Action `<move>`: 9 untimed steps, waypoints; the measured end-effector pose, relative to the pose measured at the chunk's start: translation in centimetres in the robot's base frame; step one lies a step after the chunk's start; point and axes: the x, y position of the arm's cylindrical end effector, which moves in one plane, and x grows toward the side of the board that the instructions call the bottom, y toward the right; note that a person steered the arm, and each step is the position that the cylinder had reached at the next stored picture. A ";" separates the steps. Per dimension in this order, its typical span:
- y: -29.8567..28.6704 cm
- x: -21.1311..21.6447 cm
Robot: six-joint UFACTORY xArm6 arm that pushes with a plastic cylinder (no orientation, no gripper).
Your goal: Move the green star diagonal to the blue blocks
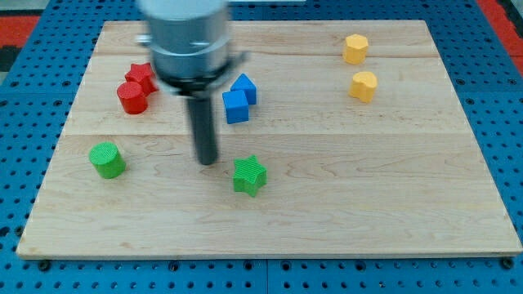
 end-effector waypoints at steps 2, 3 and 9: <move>7.7 4.4; 15.0 1.9; 7.4 5.4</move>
